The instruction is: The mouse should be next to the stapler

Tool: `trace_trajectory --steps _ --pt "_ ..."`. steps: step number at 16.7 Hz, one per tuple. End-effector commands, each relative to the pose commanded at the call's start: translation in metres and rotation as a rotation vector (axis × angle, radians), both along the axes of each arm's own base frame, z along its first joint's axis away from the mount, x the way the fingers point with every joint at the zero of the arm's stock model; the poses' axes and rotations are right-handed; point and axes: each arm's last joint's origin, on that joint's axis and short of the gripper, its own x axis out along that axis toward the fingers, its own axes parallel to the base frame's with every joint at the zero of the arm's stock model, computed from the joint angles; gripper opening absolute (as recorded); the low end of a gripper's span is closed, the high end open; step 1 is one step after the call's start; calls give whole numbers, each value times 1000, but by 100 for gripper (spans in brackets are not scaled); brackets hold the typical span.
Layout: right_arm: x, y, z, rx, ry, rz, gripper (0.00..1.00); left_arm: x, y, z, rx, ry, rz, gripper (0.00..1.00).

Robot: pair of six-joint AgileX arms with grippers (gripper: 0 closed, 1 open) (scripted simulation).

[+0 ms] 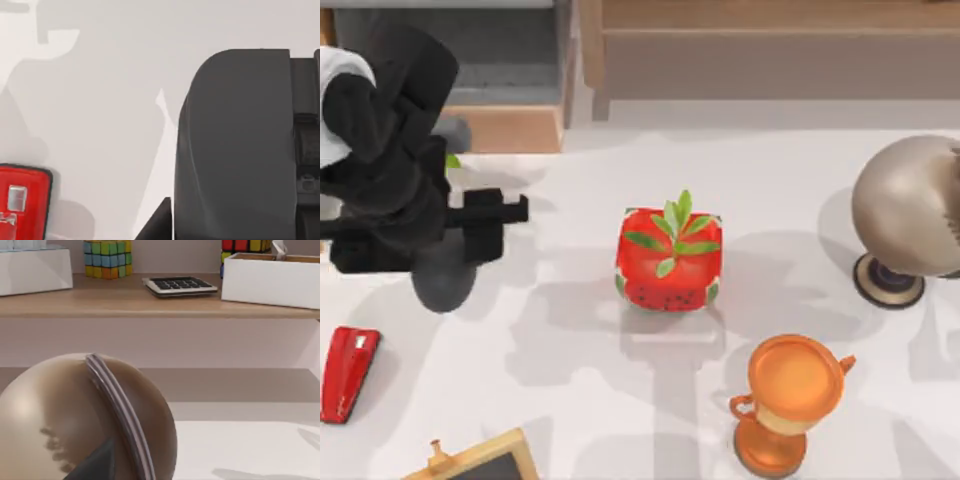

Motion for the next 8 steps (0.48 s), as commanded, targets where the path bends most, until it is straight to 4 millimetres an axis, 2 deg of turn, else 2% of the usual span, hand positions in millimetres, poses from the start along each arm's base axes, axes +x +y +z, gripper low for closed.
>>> trace_trajectory --steps 4,8 --pt "0 0 0 0 0 0 100 -32 -6 -38 47 102 -34 0" --pt "0 0 0 0 0 0 100 -43 -6 -50 65 137 -45 0"
